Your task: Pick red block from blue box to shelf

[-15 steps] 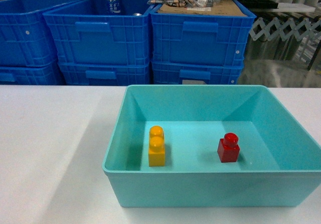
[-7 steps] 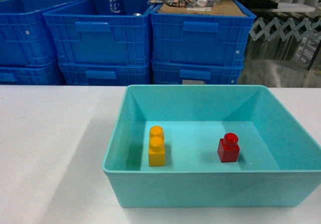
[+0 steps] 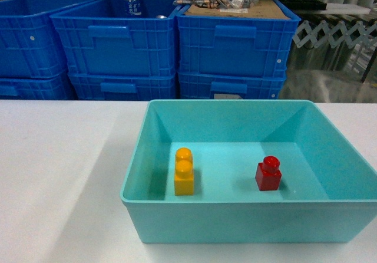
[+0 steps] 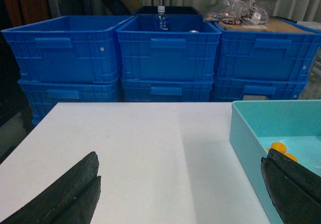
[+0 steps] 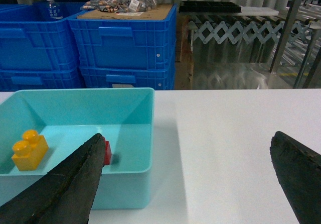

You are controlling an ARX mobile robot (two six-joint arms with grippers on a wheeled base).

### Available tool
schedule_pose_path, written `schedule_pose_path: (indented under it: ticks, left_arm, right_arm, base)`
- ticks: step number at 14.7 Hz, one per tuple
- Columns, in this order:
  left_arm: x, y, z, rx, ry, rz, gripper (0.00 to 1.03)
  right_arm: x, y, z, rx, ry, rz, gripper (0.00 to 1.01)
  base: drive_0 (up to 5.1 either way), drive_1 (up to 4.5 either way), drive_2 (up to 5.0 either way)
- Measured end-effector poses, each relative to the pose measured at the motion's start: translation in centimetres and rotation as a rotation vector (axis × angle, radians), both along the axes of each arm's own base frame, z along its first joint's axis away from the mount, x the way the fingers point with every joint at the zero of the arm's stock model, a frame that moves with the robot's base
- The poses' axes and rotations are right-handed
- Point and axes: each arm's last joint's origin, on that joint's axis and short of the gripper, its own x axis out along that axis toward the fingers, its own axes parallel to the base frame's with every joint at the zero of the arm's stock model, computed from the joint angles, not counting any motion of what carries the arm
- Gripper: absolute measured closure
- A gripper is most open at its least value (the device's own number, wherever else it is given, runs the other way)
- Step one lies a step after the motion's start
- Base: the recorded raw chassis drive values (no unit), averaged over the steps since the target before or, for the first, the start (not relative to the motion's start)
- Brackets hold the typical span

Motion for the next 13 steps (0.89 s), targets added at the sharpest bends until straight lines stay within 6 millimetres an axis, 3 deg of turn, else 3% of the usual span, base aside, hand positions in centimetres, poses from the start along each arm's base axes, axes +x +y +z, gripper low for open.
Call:
schedule_pose_path:
  ticks: [13]
  left_arm:
    - [0.00,0.00,0.00,0.000,0.000,0.000,0.05]
  right_arm:
    - [0.00,0.00,0.00,0.000,0.000,0.000,0.03]
  base:
    - [0.0,0.00,0.0]
